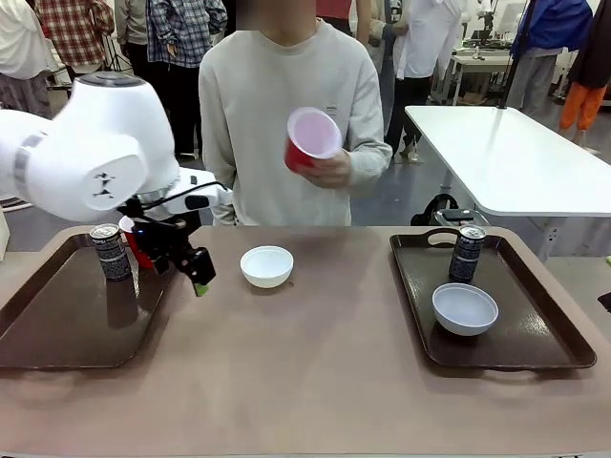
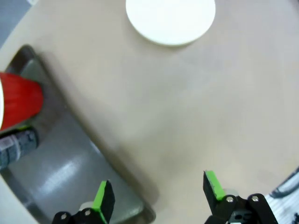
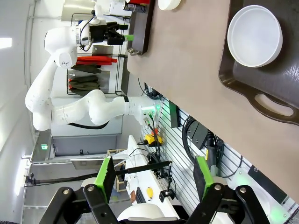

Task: Prepare tableware on both trays.
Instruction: Pick up a Picnic Bowl from the table and place it on a Handle tray.

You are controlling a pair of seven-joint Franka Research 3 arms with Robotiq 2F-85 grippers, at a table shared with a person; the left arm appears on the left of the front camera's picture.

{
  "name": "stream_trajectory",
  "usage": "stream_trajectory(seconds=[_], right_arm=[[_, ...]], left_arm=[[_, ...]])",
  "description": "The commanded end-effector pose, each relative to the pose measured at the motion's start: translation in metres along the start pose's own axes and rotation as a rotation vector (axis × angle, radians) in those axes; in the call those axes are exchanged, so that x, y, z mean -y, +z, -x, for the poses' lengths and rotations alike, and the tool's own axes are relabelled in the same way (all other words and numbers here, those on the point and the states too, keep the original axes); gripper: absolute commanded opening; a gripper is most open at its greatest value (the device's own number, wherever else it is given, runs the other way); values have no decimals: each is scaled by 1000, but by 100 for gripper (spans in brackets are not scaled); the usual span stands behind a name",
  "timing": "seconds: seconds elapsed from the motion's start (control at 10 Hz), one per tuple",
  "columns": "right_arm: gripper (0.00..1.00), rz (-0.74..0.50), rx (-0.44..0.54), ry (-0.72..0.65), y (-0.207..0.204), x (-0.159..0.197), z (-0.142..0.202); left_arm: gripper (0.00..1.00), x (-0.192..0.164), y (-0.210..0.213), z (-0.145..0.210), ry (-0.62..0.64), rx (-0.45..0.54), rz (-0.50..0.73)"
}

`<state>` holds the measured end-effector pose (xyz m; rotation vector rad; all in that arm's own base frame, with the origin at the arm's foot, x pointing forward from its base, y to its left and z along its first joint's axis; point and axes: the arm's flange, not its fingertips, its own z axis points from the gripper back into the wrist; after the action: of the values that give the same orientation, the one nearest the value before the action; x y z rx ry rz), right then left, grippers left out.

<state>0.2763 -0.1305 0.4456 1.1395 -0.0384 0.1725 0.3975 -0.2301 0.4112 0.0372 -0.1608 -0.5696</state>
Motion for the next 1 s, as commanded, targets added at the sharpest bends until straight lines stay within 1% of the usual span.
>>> stream_trajectory(seconds=[0.0,0.1,0.3,0.4,0.5,0.7,0.8,0.9], right_arm=[[88,-8,2,-15,-1,-2,1],[88,-8,2,-15,-1,-2,1],[88,-8,2,-15,-1,-2,1],[88,-8,2,-15,-1,-2,1],[88,-8,2,-15,-1,-2,1],[88,-8,2,-15,-1,-2,1],[88,-8,2,-15,-1,-2,1],[88,-8,2,-15,-1,-2,1]], left_arm=[[100,7,-5,-13,49,36,-34],[100,0,0,0,0,0,0],[100,0,0,0,0,0,0],[100,3,-6,-8,10,9,2],[100,11,-20,-29,40,-10,11],[100,18,-48,-72,152,-39,60],[100,21,-59,-90,209,-50,37],[100,29,-68,-113,247,0,-9]])
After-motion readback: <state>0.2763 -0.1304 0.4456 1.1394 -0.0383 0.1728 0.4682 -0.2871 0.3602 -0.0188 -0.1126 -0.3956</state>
